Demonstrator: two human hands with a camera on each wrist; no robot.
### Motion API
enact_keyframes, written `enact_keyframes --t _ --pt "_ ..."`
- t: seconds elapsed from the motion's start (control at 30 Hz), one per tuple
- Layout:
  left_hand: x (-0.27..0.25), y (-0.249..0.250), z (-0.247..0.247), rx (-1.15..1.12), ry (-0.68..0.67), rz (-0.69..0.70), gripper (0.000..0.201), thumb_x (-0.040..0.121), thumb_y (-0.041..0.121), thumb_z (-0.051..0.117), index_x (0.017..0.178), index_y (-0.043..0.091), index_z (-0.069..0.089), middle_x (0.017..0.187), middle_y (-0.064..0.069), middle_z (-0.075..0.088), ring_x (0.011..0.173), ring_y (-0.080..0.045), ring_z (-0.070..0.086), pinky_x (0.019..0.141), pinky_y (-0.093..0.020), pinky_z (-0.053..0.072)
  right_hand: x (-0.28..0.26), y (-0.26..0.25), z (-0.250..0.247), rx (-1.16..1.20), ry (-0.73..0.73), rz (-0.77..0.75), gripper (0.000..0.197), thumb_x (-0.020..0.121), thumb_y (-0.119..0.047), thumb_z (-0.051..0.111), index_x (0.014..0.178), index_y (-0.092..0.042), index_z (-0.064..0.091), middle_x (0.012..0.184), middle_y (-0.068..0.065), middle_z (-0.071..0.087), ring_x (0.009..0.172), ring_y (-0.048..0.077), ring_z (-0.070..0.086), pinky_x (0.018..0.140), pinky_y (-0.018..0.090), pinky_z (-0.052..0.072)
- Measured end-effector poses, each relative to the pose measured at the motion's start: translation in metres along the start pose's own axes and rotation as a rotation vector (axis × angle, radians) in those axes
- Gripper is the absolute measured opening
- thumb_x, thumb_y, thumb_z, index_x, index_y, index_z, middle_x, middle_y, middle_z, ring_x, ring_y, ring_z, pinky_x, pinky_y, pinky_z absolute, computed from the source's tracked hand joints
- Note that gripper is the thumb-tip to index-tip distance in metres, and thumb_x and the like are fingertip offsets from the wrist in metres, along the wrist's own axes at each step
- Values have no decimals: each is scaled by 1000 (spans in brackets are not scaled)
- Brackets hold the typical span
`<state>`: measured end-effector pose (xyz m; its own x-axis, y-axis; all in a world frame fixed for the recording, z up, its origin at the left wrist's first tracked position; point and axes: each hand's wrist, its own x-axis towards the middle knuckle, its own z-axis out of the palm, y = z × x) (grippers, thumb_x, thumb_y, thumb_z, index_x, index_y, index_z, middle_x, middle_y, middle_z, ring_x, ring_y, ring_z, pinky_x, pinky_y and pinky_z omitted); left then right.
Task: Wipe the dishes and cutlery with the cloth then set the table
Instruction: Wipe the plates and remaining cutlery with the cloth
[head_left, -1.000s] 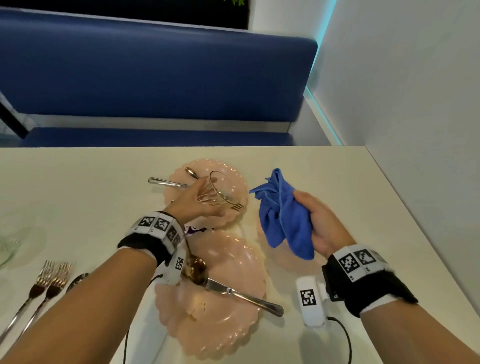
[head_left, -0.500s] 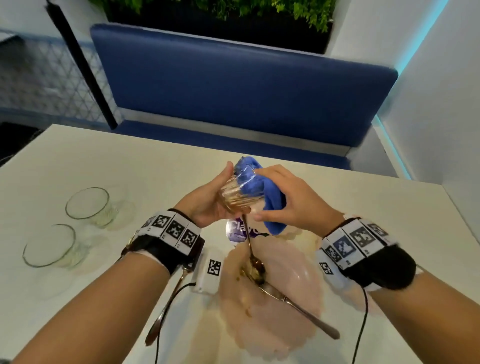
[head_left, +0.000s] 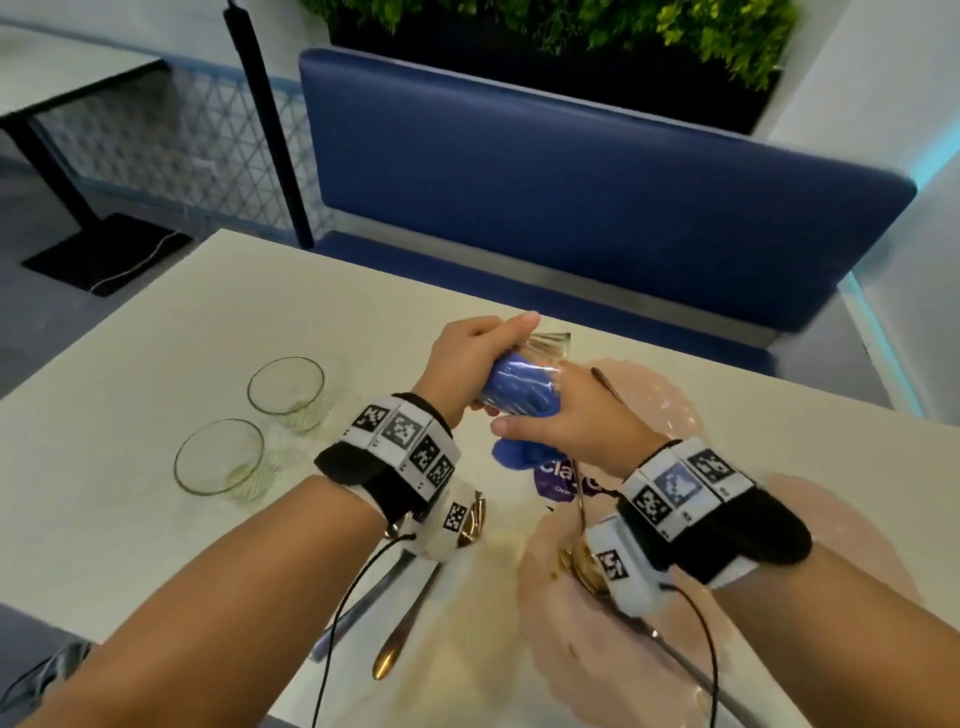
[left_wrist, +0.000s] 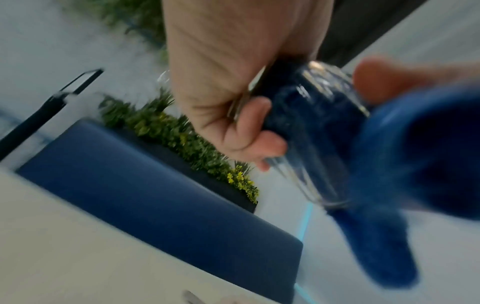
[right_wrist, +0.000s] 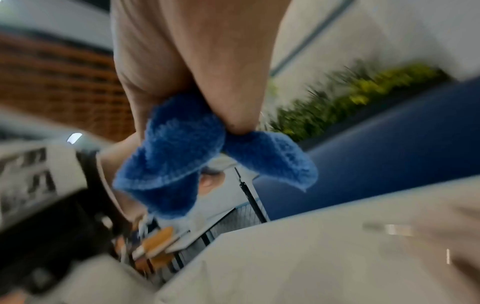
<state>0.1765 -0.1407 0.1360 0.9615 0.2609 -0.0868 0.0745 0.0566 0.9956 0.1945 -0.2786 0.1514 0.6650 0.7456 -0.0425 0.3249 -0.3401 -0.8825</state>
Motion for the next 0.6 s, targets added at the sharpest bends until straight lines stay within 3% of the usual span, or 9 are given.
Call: enact_keyframes --t 0.1,0.17,0.27,0.3,0.33,0.4,0.47,0.53,0.6 --pt "1 -11 -9 119 18 281 31 80 40 63 60 16 60 54 10 56 58 -9 52 62 -22 43 2 -2 13 488 30 93 36 77 8 68 101 -18 61 93 -2 68 86 9 66 81 24 54" --pt "1 -20 -16 98 -12 285 43 79 51 52 74 9 63 67 2 61 65 -10 55 65 -24 46 4 -4 23 567 73 133 37 76 14 64 100 -15 62 94 3 68 84 11 66 80 24 54" --pt "0 -21 -29 187 -98 62 49 88 60 34 98 19 60 86 -4 64 75 -14 59 67 -30 48 7 -1 35 291 170 83 36 78 5 67 108 -14 59 94 -4 66 80 1 63 74 15 51" --pt "0 -18 -34 214 -160 -71 55 90 64 26 97 22 61 86 -4 64 73 -15 59 62 -29 47 8 0 36 118 202 46 37 79 -2 69 111 -14 57 96 -6 64 83 0 61 76 15 48" --pt "1 -14 -40 203 -231 -198 66 88 70 19 85 22 64 76 -5 64 64 -15 57 55 -26 44 10 2 37 -112 229 -9 38 80 -9 70 115 -13 57 100 -5 63 89 2 59 82 18 46" --pt "1 -6 -50 62 -350 -357 76 85 74 15 53 23 60 50 1 52 42 -10 42 40 -18 33 17 3 35 -582 184 -120 41 80 -18 71 118 -10 57 113 4 61 104 18 53 92 25 36" --pt "5 -2 -53 -56 -323 -389 72 91 66 24 43 21 53 41 5 45 33 -6 31 33 -12 24 20 -5 34 -737 85 -94 52 80 -22 72 126 -12 51 122 6 54 110 20 46 91 25 32" --pt "6 0 -47 -32 -204 -336 58 93 55 36 46 22 45 40 7 42 33 -6 29 34 -12 22 23 -10 33 -522 38 -54 66 76 -18 75 134 -17 44 125 -3 53 106 8 48 87 16 35" --pt "6 0 -38 16 -74 -274 48 93 47 43 52 22 39 40 8 39 37 -8 30 37 -15 23 24 -12 31 -155 37 -8 64 74 -9 77 129 -21 46 112 -17 57 93 -7 56 80 6 42"
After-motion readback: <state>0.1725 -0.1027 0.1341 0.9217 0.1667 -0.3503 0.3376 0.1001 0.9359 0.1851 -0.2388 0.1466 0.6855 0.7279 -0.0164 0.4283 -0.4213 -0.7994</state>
